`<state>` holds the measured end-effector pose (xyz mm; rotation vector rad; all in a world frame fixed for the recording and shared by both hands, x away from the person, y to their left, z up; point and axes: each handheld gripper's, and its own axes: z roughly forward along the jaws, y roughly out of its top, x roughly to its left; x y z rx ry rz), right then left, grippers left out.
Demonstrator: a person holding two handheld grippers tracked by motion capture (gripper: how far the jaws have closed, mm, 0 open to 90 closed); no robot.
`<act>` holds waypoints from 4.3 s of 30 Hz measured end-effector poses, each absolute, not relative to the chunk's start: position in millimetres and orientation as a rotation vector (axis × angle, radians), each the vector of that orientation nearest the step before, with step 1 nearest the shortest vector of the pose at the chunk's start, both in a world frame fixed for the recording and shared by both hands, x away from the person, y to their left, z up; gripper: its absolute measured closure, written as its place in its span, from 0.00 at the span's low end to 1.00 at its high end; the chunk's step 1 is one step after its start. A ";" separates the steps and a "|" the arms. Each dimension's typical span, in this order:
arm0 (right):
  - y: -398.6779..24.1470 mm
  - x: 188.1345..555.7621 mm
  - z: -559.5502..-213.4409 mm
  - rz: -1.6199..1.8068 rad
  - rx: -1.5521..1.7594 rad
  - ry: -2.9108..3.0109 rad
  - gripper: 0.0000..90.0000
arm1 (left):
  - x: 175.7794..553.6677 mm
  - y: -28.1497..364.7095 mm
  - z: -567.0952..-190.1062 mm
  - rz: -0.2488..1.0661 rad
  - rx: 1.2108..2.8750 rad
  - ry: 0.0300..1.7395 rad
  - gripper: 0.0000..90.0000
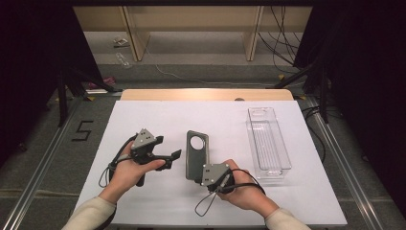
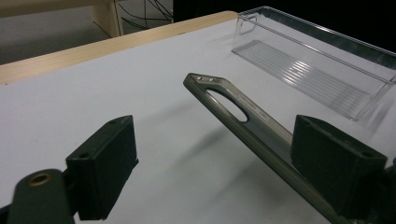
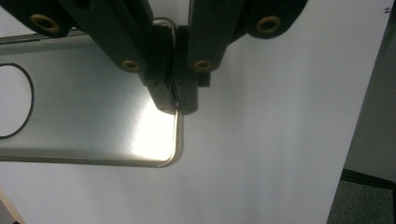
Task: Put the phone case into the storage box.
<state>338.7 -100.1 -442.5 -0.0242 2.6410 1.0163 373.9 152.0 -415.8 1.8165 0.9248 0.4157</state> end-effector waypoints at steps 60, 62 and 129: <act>-88.3 328.5 -436.9 1.043 -0.067 2.596 0.99 | 404.1 123.9 -428.3 0.218 1.810 1.104 0.66; -88.0 328.3 -437.2 1.041 -0.067 2.597 0.99 | 404.2 124.2 -428.1 0.201 1.796 1.115 0.68; -105.0 346.9 -437.4 1.397 0.429 2.294 0.18 | 386.6 131.0 -406.5 0.248 1.669 1.002 0.91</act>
